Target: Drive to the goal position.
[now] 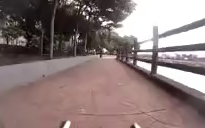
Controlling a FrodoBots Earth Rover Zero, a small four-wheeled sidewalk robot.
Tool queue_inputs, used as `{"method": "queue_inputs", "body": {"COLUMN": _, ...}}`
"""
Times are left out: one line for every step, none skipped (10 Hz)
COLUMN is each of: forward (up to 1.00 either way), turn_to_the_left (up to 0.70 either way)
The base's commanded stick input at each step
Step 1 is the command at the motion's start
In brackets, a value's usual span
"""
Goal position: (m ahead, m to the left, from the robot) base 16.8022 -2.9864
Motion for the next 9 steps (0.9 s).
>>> {"method": "queue_inputs", "body": {"forward": 1.00, "turn_to_the_left": -0.36}}
{"method": "queue_inputs", "body": {"forward": 1.00, "turn_to_the_left": -0.27}}
{"method": "queue_inputs", "body": {"forward": 1.00, "turn_to_the_left": -0.06}}
{"method": "queue_inputs", "body": {"forward": 1.00, "turn_to_the_left": 0.00}}
{"method": "queue_inputs", "body": {"forward": 1.00, "turn_to_the_left": 0.00}}
{"method": "queue_inputs", "body": {"forward": 1.00, "turn_to_the_left": 0.00}}
{"method": "queue_inputs", "body": {"forward": 1.00, "turn_to_the_left": 0.00}}
{"method": "queue_inputs", "body": {"forward": 1.00, "turn_to_the_left": 0.00}}
{"method": "queue_inputs", "body": {"forward": 1.00, "turn_to_the_left": 0.00}}
